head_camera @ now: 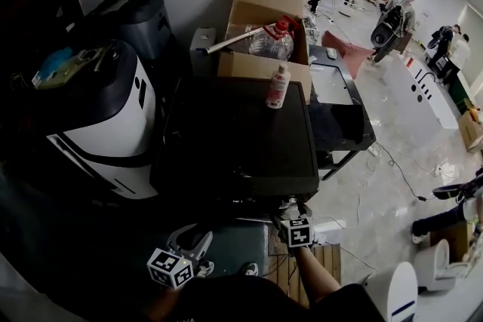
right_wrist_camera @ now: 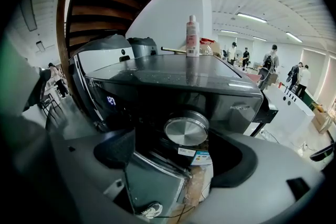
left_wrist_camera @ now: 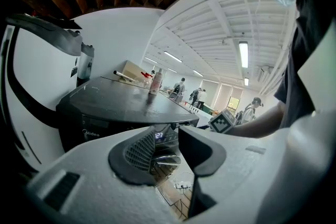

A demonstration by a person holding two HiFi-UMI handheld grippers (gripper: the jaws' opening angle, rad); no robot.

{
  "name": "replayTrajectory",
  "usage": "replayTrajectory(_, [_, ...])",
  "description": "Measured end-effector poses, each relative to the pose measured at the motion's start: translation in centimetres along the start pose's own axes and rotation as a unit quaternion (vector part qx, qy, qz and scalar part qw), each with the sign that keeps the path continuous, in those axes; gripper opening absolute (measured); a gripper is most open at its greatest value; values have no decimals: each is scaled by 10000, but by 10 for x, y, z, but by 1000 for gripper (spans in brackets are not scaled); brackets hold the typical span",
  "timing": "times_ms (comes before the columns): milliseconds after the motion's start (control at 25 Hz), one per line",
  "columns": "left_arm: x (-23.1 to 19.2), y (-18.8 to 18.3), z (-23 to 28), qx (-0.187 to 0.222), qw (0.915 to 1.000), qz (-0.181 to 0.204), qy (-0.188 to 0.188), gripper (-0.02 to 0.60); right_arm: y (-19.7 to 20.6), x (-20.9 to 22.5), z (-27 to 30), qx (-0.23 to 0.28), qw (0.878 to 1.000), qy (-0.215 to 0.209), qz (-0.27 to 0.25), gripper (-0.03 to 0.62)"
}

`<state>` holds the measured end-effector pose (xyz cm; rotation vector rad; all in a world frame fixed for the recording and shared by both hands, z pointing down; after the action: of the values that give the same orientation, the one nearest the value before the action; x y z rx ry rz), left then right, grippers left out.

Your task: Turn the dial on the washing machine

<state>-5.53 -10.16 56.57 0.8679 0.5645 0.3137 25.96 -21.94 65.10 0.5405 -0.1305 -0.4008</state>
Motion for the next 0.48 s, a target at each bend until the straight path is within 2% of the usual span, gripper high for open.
replayTrajectory(240, [-4, -8, 11, -80, 9993, 185, 312, 130, -2, -6, -27, 380, 9989, 171, 199, 392])
replayTrajectory(480, [-9, -24, 22, -175, 9961, 500, 711, 130, -7, -24, -69, 1044, 9923, 316, 589, 353])
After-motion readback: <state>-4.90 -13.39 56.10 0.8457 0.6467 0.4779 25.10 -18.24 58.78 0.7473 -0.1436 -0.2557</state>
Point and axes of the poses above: the fingertips, and each gripper's own axes: z forward along the fingers, x to its right, y out of its underside, the point moved 8 cm from there along -z, backward along the fingers, and after that the axes turned 15 degrees about -x, right-handed, at the moved point
